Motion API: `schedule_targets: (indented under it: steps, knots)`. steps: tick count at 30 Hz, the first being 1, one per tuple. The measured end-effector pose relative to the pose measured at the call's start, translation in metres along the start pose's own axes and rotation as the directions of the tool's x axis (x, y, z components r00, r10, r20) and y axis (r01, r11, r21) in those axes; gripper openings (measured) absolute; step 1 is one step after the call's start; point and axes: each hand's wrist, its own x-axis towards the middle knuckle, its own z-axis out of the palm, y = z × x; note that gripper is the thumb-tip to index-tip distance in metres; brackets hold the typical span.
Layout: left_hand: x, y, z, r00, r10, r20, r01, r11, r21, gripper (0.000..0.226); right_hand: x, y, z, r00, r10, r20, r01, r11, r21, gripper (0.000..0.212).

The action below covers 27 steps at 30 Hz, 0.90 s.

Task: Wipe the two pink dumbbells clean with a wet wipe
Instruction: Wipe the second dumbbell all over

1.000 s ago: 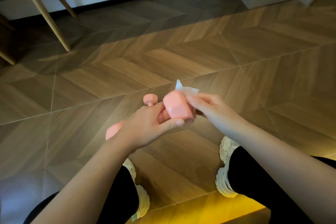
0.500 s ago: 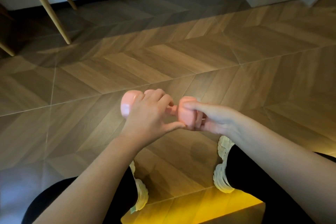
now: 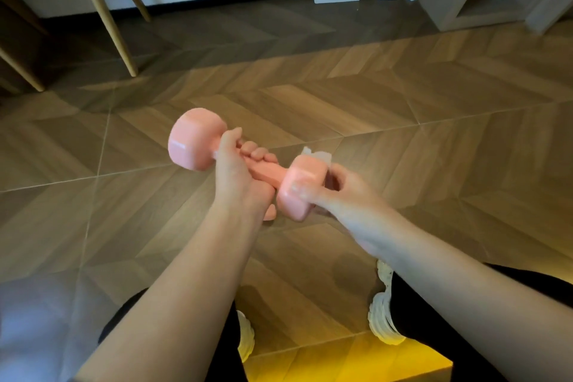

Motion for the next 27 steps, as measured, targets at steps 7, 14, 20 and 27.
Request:
schedule_targets:
  steps: [7,14,20,27]
  knots:
    - [-0.001,0.009,0.004,0.999,0.038,0.019,-0.038,0.999,0.001,0.034,-0.014,0.002,0.004,0.683,-0.709,0.174,0.622,0.440,-0.648,0.047]
    - [0.000,0.011,0.007,1.000,0.004,0.027,-0.001,0.994,-0.106,0.035,-0.004,-0.020,-0.008,0.969,-0.240,-0.053,0.243,0.966,0.082,0.059]
    - [-0.004,0.002,0.009,0.986,-0.021,0.166,0.021,1.000,0.003,0.041,0.004,-0.013,-0.013,0.905,0.167,0.392,-0.293,0.911,0.290,0.068]
    - [-0.002,-0.005,0.011,0.997,-0.013,0.080,0.010,0.999,0.038,0.037,0.002,-0.008,-0.013,0.972,-0.039,0.231,0.011,0.992,0.122,0.055]
